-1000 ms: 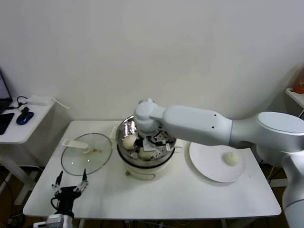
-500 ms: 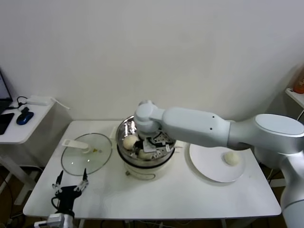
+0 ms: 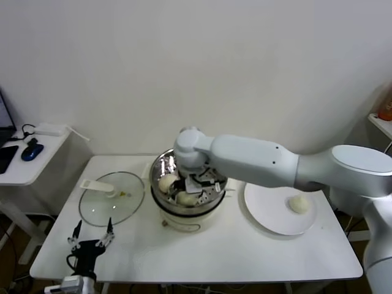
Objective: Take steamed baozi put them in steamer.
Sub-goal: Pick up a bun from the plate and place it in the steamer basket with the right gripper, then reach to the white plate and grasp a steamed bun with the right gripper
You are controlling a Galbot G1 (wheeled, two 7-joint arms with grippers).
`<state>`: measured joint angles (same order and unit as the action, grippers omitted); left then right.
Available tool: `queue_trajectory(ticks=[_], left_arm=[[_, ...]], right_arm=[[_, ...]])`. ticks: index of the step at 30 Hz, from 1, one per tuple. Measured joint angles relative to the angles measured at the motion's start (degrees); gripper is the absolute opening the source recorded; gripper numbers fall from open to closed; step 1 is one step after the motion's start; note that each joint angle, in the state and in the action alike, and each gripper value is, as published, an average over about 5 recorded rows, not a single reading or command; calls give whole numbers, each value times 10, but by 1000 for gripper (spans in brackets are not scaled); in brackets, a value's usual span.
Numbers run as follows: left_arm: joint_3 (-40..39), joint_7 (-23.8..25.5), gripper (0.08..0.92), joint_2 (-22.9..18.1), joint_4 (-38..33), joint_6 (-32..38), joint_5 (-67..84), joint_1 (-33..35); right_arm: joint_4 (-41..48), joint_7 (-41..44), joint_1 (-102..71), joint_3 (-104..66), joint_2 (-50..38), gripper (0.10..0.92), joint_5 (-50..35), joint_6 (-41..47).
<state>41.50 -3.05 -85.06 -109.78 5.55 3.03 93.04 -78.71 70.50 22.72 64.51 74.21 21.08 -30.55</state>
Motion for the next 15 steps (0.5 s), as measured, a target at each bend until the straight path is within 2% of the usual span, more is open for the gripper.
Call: queue_trajectory(ticks=[9, 15], left_arm=[[-4, 0, 823, 0, -1, 0, 0, 1], [-4, 0, 823, 2, -6, 0, 2, 0]], right_arm=[[13, 6, 48, 2, -20, 823, -51, 2], [29, -4, 112, 41, -58, 823, -157, 67]])
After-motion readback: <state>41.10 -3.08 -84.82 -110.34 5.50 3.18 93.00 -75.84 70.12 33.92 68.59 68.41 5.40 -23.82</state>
